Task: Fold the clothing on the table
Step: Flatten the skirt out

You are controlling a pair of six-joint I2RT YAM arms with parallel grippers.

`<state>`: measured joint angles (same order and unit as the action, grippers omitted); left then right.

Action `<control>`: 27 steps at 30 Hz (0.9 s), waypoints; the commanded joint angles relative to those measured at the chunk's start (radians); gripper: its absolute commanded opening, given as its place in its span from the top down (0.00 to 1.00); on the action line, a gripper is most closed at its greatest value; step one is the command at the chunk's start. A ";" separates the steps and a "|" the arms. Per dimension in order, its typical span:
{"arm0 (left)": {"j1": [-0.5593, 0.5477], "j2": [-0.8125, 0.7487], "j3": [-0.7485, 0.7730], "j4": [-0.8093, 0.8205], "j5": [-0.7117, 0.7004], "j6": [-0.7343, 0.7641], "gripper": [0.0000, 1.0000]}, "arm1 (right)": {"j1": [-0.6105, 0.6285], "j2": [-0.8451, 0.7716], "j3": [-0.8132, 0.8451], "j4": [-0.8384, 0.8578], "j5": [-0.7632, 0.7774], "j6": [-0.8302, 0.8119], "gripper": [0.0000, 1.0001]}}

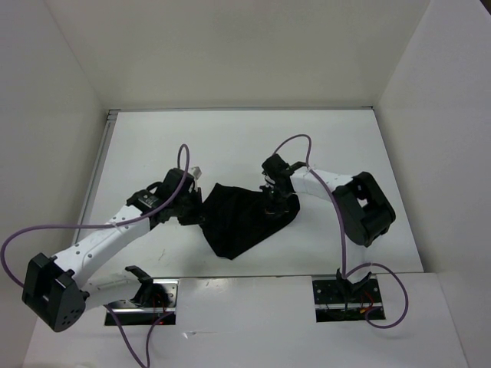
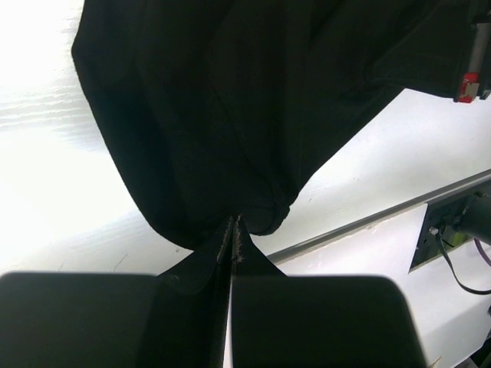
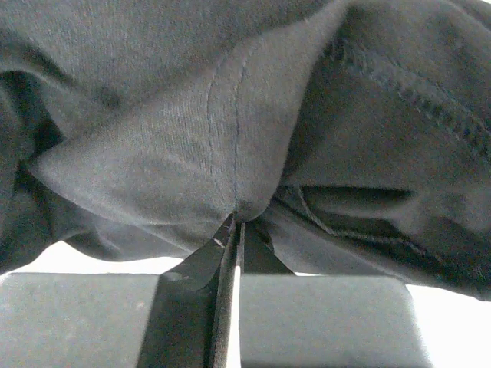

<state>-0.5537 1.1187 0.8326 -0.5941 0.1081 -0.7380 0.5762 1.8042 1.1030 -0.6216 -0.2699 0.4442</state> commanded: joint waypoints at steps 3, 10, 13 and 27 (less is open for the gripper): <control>0.003 -0.045 0.067 -0.047 -0.057 -0.008 1.00 | 0.017 -0.187 0.105 -0.094 0.096 0.017 1.00; 0.021 -0.140 0.243 -0.113 -0.189 -0.017 1.00 | 0.017 -0.399 0.386 -0.337 0.253 0.028 1.00; 0.041 -0.197 0.269 -0.113 -0.228 -0.026 1.00 | 0.017 -0.459 0.454 -0.401 0.274 0.039 1.00; 0.069 -0.313 0.297 -0.291 -0.459 -0.113 1.00 | -0.061 -0.678 0.523 -0.556 0.307 0.087 1.00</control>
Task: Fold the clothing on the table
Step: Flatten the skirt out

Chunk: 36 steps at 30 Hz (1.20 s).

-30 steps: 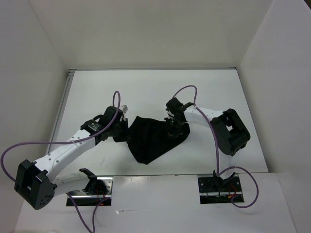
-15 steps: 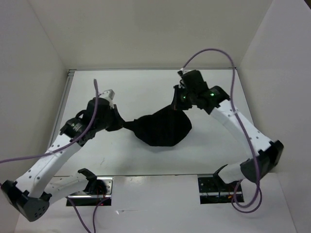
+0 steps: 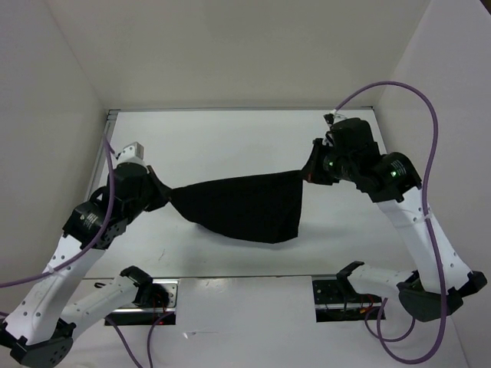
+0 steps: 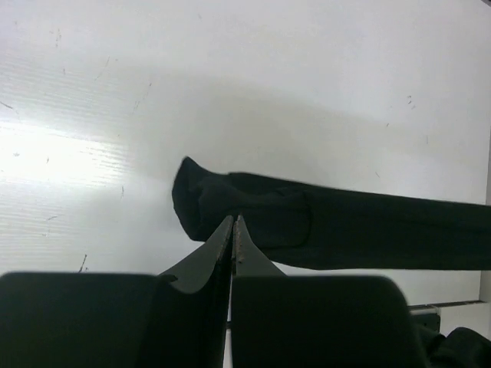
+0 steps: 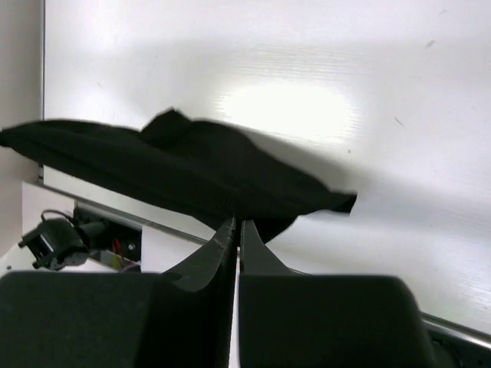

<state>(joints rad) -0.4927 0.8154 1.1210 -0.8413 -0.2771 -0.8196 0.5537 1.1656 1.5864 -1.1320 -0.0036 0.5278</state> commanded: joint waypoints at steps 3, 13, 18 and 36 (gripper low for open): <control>0.017 0.011 -0.004 -0.053 -0.074 -0.041 1.00 | -0.074 -0.060 0.014 -0.055 0.050 -0.009 1.00; 0.017 -0.058 -0.026 -0.042 0.032 -0.053 1.00 | -0.086 -0.090 -0.064 -0.074 -0.036 -0.009 1.00; 0.017 -0.079 -0.125 0.082 0.171 -0.041 0.80 | -0.086 -0.113 -0.173 -0.045 -0.061 0.009 1.00; -0.006 0.470 -0.155 0.582 0.383 0.063 0.27 | -0.086 -0.113 -0.325 -0.020 -0.024 0.077 1.00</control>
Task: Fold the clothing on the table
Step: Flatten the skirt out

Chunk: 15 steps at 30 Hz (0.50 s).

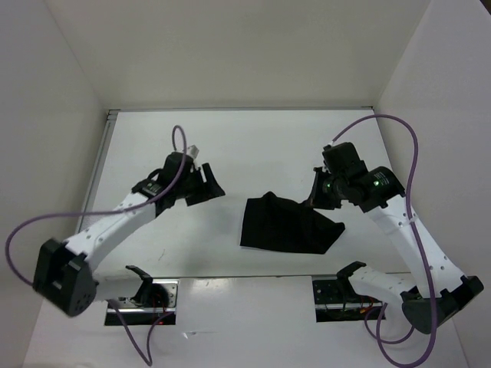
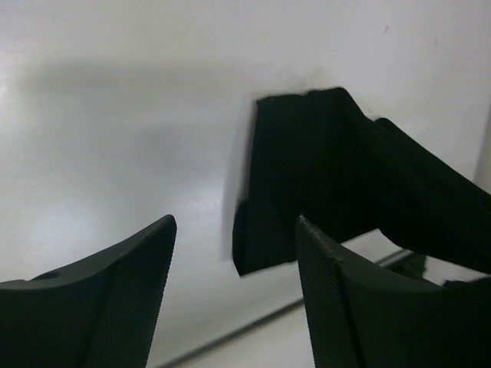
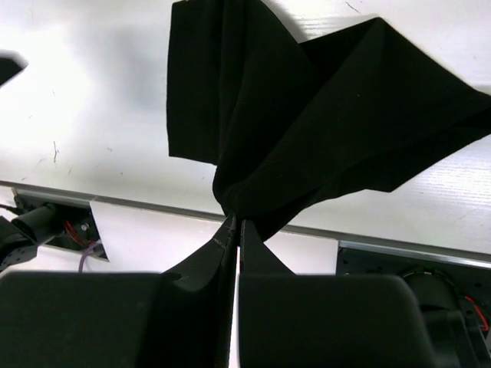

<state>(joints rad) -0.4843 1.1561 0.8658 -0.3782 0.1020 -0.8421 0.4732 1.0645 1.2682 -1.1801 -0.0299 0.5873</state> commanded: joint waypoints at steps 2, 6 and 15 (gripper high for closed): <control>-0.028 0.257 0.153 0.140 0.004 0.116 0.32 | -0.005 -0.012 -0.007 0.028 0.002 0.028 1.00; 0.027 0.399 0.180 0.271 0.160 0.077 0.32 | -0.005 -0.012 -0.007 0.028 0.002 0.037 1.00; -0.005 0.642 0.234 0.384 0.202 0.017 0.29 | -0.005 -0.012 0.002 0.019 0.022 0.037 1.00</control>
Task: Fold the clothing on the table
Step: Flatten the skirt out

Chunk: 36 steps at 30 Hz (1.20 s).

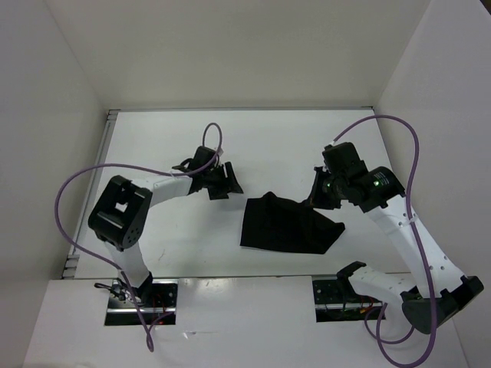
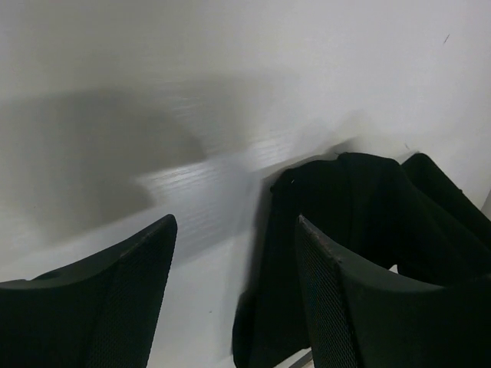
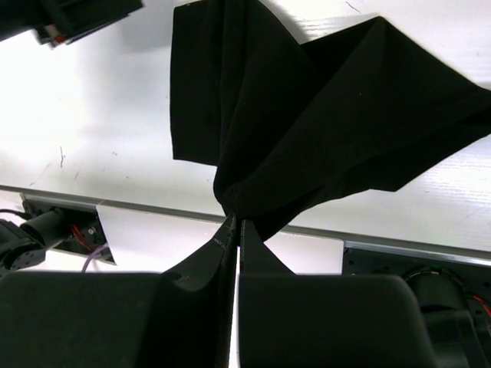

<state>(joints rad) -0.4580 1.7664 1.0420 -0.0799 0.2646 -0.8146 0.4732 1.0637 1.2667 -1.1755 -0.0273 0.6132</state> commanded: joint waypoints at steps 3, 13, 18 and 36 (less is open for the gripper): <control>-0.041 0.096 0.058 0.130 0.073 -0.049 0.29 | -0.005 -0.011 0.003 0.014 0.020 0.011 1.00; -0.041 0.185 0.067 0.190 0.113 -0.098 0.38 | -0.005 0.025 0.031 0.005 0.030 0.011 1.00; -0.050 0.229 0.087 0.200 0.124 -0.121 0.53 | -0.005 0.036 0.049 -0.006 0.040 0.002 1.00; -0.059 0.240 0.155 -0.026 0.145 -0.058 0.58 | -0.005 0.047 0.069 -0.016 0.049 -0.007 1.00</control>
<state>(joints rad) -0.5133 1.9903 1.1889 -0.0563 0.4057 -0.9112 0.4732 1.1088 1.2926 -1.1820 0.0048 0.6121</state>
